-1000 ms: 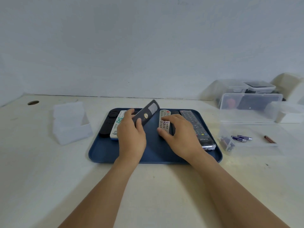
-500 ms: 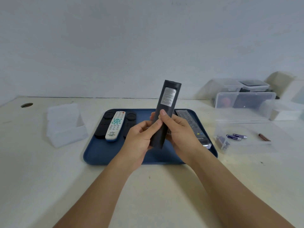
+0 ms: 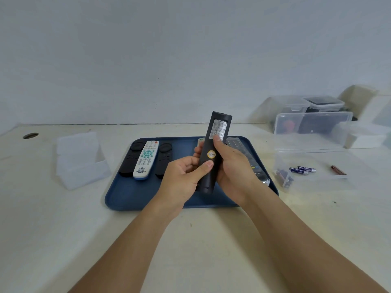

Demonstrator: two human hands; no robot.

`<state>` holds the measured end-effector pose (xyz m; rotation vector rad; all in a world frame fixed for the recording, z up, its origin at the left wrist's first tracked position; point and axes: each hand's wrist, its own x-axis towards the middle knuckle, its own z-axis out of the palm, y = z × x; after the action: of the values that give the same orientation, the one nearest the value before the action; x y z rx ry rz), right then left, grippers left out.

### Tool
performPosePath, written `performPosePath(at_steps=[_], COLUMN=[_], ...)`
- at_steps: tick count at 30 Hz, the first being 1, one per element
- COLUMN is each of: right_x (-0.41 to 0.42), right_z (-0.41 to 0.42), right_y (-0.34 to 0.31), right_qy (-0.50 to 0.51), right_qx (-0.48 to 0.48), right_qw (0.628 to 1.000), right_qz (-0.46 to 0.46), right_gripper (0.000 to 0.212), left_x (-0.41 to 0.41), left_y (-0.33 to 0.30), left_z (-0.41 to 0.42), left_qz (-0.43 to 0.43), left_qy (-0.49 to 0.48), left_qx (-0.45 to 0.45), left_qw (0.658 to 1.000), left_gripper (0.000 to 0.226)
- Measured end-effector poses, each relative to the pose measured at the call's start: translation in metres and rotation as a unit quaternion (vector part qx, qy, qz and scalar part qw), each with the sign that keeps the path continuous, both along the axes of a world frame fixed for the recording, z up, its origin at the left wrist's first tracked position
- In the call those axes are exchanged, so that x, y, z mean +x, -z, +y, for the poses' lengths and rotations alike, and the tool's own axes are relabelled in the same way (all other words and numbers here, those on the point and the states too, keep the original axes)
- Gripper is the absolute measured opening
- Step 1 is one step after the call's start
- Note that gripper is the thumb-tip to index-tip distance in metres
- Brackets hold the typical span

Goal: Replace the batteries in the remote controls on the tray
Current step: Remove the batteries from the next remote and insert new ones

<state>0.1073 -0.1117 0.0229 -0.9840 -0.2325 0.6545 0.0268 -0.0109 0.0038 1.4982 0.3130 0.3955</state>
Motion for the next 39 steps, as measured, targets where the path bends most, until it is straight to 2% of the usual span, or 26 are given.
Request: performPosePath(at_steps=[9, 12, 16, 20, 26, 30, 34, 35, 37, 39], right_x=[0.003, 0.002, -0.002, 0.003, 0.018, 0.021, 0.014, 0.015, 0.021, 0.03], right_z=[0.001, 0.0, -0.002, -0.006, -0.019, -0.02, -0.017, -0.02, -0.031, -0.048], right_y=[0.002, 0.002, 0.005, 0.002, -0.003, 0.0, -0.003, -0.006, -0.016, -0.025], right_qy=[0.005, -0.016, -0.079, -0.043, 0.057, 0.1, 0.099, 0.086, 0.029, -0.042], right_qx=[0.007, -0.034, -0.15, -0.146, -0.176, -0.237, -0.238, -0.221, -0.177, -0.198], right_qw=[1.0, 0.998, 0.967, 0.95, 0.952, 0.926, 0.929, 0.939, 0.962, 0.959], right_qz=[-0.021, -0.045, -0.193, -0.273, -0.245, -0.276, -0.264, -0.249, -0.205, -0.197], right_gripper=[0.045, 0.045, 0.035, 0.026, 0.032, 0.033, 0.023, 0.02, 0.013, 0.012], left_x=[0.0, 0.001, 0.003, -0.001, -0.004, -0.003, -0.001, 0.0, 0.0, -0.001], left_y=[0.003, 0.002, -0.006, -0.009, -0.014, -0.009, -0.006, -0.006, -0.008, -0.011], left_z=[-0.004, -0.005, 0.002, 0.011, 0.017, 0.01, 0.006, 0.006, 0.008, 0.015], left_qz=[0.017, 0.002, -0.09, -0.129, -0.098, -0.121, -0.15, -0.152, -0.153, -0.148], left_qy=[-0.003, -0.025, -0.055, -0.046, -0.105, -0.133, -0.163, -0.17, -0.182, -0.191], left_qx=[-0.033, -0.075, -0.194, -0.252, -0.21, -0.125, -0.038, -0.041, -0.104, -0.17], left_qw=[0.999, 0.997, 0.975, 0.958, 0.967, 0.976, 0.974, 0.973, 0.966, 0.955], left_gripper=[0.019, 0.021, 0.031, 0.041, 0.021, 0.028, 0.028, 0.027, 0.023, 0.022])
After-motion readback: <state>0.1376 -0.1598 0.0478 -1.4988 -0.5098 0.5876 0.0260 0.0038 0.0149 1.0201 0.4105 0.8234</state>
